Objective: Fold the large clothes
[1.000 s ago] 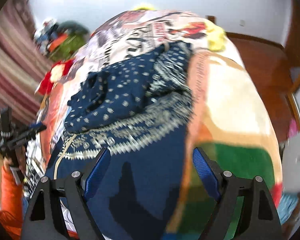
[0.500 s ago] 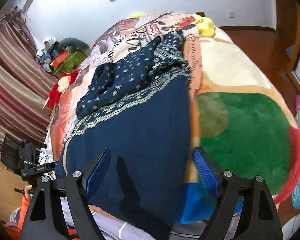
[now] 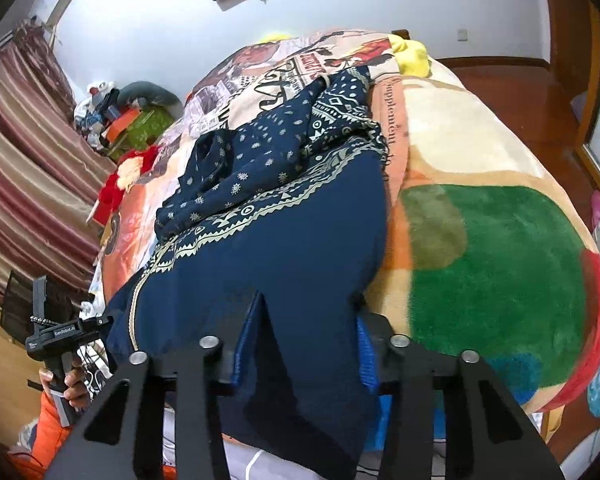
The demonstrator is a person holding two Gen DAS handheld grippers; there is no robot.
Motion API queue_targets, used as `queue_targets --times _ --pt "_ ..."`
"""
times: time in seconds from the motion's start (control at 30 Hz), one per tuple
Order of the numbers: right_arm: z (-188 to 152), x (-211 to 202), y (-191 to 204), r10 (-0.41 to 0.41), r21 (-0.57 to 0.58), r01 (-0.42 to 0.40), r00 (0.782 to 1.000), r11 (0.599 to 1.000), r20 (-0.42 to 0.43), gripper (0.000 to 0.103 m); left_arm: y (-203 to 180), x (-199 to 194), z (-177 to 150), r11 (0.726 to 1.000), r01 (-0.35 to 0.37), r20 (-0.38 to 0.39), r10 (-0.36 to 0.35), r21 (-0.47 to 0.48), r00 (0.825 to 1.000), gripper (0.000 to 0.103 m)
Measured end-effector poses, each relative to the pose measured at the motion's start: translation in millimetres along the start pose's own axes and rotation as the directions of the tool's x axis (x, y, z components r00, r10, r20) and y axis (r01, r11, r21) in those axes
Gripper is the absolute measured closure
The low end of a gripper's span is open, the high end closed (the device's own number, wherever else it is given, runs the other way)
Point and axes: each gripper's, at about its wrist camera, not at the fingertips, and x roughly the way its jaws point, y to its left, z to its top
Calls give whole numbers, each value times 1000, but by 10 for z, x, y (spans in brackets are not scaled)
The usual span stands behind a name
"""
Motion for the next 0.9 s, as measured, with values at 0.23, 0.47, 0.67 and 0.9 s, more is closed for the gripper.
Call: queue_targets --times 0.23,0.47,0.67,0.9 --pt "-10 -113 22 -4 1 4 999 1000 42 65 -133 -120 47 998 12 25 -13 58 1000 81" --pt "-14 -35 14 -2 -6 2 999 1000 40 66 -190 -132 -10 993 -70 51 65 99 997 94" --pt "140 -272 152 -5 -77 16 991 997 136 81 -523 -425 275 982 -55 170 24 181 985 97" --pt "392 -194 276 9 -124 13 985 992 171 81 -820 -482 664 971 -47 241 -12 234 970 97"
